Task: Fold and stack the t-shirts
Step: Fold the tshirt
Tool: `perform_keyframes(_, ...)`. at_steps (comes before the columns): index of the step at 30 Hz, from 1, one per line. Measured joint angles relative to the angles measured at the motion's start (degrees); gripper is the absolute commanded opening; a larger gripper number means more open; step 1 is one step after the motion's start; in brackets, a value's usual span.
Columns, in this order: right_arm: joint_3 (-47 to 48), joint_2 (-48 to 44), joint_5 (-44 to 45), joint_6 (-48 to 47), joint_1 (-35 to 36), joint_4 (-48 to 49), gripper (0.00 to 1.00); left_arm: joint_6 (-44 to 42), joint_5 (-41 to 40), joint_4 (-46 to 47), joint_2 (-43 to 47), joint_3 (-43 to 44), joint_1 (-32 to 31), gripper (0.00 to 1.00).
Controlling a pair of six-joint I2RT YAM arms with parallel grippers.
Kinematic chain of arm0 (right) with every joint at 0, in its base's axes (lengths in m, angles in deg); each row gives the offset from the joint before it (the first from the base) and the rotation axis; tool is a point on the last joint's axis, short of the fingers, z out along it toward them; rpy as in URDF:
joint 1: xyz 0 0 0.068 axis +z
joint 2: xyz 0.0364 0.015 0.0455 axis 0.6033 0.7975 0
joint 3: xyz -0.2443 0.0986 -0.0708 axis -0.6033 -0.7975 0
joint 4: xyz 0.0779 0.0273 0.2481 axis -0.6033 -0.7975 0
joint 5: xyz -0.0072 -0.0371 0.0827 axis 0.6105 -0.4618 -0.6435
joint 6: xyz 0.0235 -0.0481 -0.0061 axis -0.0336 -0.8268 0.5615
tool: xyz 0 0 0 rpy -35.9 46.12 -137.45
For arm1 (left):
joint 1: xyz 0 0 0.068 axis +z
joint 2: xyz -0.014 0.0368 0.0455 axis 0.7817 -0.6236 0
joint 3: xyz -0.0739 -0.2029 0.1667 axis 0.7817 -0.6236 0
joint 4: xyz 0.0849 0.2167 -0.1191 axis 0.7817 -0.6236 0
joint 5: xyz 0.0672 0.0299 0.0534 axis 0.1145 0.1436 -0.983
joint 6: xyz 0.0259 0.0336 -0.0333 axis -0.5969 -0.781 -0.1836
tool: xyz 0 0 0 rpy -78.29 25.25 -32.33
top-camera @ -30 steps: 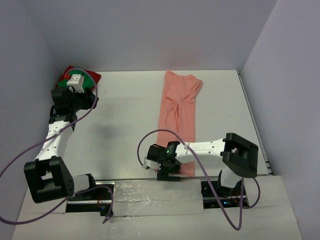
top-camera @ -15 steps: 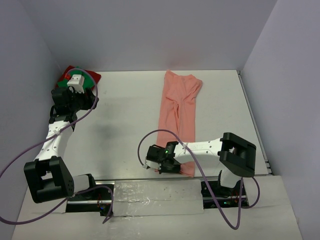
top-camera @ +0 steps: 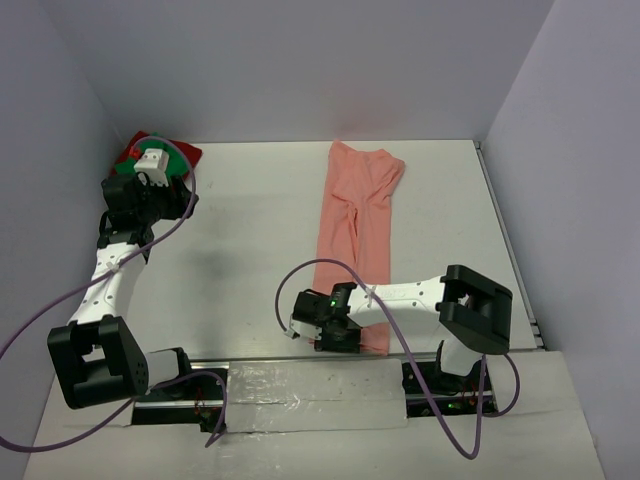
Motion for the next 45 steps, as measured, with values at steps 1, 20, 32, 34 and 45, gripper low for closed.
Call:
perform_keyframes(1, 0.1, 0.0, -0.4, 0.0, 0.0, -0.1, 0.52, 0.0, 0.1, 0.0, 0.0, 0.0, 0.0, 0.64)
perform_keyframes(20, 0.9, -0.4, -0.7, -1.3, 0.0, 2.2, 0.56, -1.7, 0.4, 0.0, 0.0, 0.0, 0.0, 0.64)
perform_keyframes(32, 2.1, 3.1, -0.3, -1.6, -1.5, 2.1, 0.37, -1.8, 0.8, 0.0, 1.4, 0.0, 0.0, 0.64)
perform_keyframes(34, 2.1, 3.2, 0.5, -1.9, -1.8, 2.3, 0.17, -1.8, 0.8, 0.0, 1.7, 0.0, 0.0, 0.64)
perform_keyframes(45, 2.1, 3.0, 1.9, -1.7, -2.7, 2.8, 0.00, -2.4, 0.9, 0.0, 2.4, -0.8, 0.0, 0.64)
